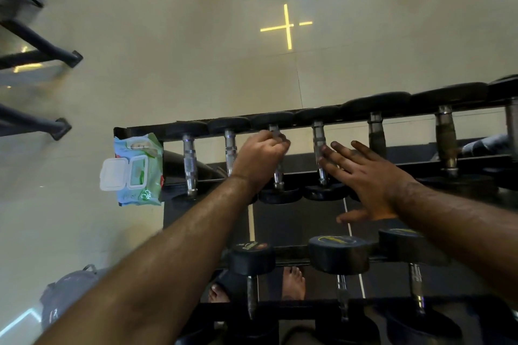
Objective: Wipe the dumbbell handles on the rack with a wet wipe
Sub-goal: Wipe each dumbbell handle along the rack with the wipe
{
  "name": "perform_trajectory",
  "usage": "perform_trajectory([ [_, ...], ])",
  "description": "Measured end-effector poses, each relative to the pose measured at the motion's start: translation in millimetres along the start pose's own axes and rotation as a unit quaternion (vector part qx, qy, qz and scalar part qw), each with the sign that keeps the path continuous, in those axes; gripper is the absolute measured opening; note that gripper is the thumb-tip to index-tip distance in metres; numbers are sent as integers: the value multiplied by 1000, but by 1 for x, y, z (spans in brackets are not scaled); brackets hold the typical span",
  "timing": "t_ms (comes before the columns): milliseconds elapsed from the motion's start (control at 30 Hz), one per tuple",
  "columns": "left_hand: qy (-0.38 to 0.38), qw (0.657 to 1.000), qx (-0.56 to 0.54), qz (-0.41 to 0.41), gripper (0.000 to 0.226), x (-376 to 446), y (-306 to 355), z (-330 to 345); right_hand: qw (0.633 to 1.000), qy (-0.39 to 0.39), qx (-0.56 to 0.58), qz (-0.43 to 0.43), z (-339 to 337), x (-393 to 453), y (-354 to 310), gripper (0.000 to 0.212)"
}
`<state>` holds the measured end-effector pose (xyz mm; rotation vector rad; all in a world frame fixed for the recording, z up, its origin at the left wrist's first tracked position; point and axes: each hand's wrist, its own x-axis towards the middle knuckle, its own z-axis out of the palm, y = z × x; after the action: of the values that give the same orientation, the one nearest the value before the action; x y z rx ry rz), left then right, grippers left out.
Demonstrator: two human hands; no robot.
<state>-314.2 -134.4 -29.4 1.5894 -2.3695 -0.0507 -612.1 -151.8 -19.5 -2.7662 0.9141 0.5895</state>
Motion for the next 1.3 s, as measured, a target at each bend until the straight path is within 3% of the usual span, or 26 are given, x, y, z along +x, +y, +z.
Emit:
perform_trajectory([
  [133, -198, 977, -21, 75, 25, -16, 22, -8, 999, -36, 3, 10, -2, 0, 0, 134],
  [200, -272, 958, -86, 7, 27, -22, 18, -23, 1000, -24, 9, 4, -1, 1, -1, 134],
  [267, -251, 952, -135, -109, 23, -25, 9, -39, 1000, -14, 11, 3, 0, 1, 0, 134],
  [367, -165, 958, -84, -219, 16, -31, 9, -47, 1000, -20, 14, 0, -1, 0, 0, 134],
  [467, -246, 940, -57, -229, 14, -37, 34, -38, 1000, -5, 21, -1, -1, 0, 0, 135],
  [567, -264, 900, -217, -270, 14, -29, 30, -43, 1000, -12, 19, 1, 0, 1, 0, 135],
  [633, -206, 882, -311, -289, 17, -17, 21, -50, 1000, -14, 17, 2, 0, 1, -1, 136],
  [733, 43, 942, -186, -277, 23, 0, 13, -46, 1000, -15, 18, 0, 2, 1, 0, 137],
  [767, 76, 951, -156, -257, 23, 2, 13, -40, 1000, -13, 18, 1, 1, 1, -1, 137],
  [833, 58, 963, -132, -229, 22, -2, 15, -25, 1000, -10, 16, 3, 2, 2, -1, 137],
  [933, 21, 952, -168, -254, 14, -23, 24, -15, 1000, -11, 16, 3, 2, 1, 0, 136],
  [1100, -181, 962, -171, -116, 23, -40, 24, -31, 1000, 0, 14, -2, 3, 2, 0, 138],
  [1167, -114, 977, -151, -102, 21, -19, 17, -34, 1000, 2, 6, -7, 5, 3, 0, 140],
  [1233, 20, 988, -98, -116, 19, 3, 8, -27, 1000, 4, 0, -5, 6, 3, 0, 141],
  [1300, 54, 991, -23, -120, 15, 14, 3, -17, 1000, 10, -3, -2, 6, 3, 0, 141],
])
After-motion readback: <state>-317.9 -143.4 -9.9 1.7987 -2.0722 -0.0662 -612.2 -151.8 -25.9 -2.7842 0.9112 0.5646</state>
